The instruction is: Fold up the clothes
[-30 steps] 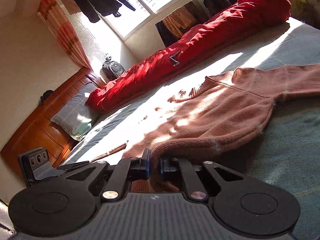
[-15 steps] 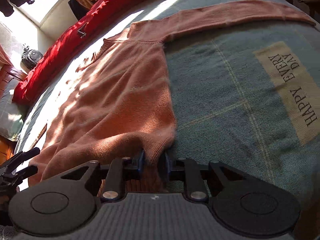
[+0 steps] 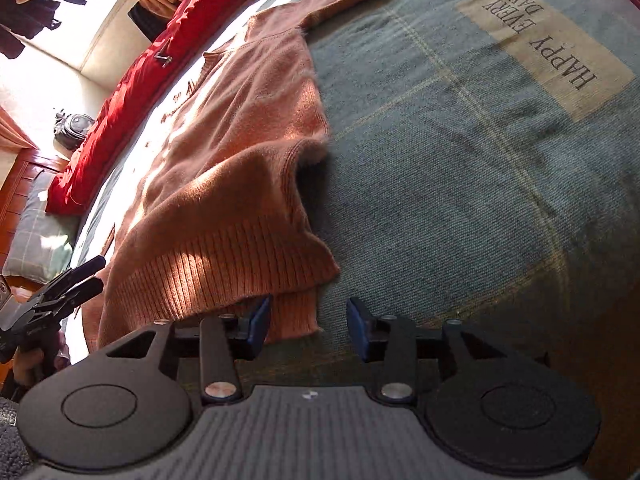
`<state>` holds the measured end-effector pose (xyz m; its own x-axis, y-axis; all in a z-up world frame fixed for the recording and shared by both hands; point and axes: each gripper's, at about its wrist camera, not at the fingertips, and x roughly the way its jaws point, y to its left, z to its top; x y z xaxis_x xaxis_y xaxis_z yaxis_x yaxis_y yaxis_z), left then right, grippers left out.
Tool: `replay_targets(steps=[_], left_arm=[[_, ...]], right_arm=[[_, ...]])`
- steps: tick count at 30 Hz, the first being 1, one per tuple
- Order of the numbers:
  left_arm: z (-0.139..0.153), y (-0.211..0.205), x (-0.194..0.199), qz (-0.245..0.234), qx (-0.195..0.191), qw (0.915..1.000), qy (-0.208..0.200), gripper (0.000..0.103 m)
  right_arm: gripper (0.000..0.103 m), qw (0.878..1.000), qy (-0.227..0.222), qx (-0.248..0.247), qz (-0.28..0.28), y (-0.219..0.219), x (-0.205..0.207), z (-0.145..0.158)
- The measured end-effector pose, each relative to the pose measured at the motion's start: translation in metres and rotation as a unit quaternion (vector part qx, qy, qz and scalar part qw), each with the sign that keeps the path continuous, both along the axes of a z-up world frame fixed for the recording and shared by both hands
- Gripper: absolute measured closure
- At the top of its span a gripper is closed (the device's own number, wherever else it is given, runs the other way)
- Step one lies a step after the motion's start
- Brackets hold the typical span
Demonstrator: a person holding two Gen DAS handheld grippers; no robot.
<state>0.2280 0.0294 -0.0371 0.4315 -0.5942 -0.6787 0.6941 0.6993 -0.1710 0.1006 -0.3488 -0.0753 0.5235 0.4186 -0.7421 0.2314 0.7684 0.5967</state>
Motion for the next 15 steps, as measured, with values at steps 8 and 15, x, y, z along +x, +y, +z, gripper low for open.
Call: replay_targets(steps=[8,15], left_arm=[[0.003,-0.005,-0.008,-0.015,0.01,0.9998,-0.008,0.02],[0.004,0.003,-0.011,-0.019,0.016,0.9996,-0.012,0.02]], right_arm=[[0.1,1.0,-0.017,-0.021,-0.005,0.005,-0.008,0.005],[0.1,0.997,-0.024,-0.065,-0.029,-0.004,-0.028,0.029]])
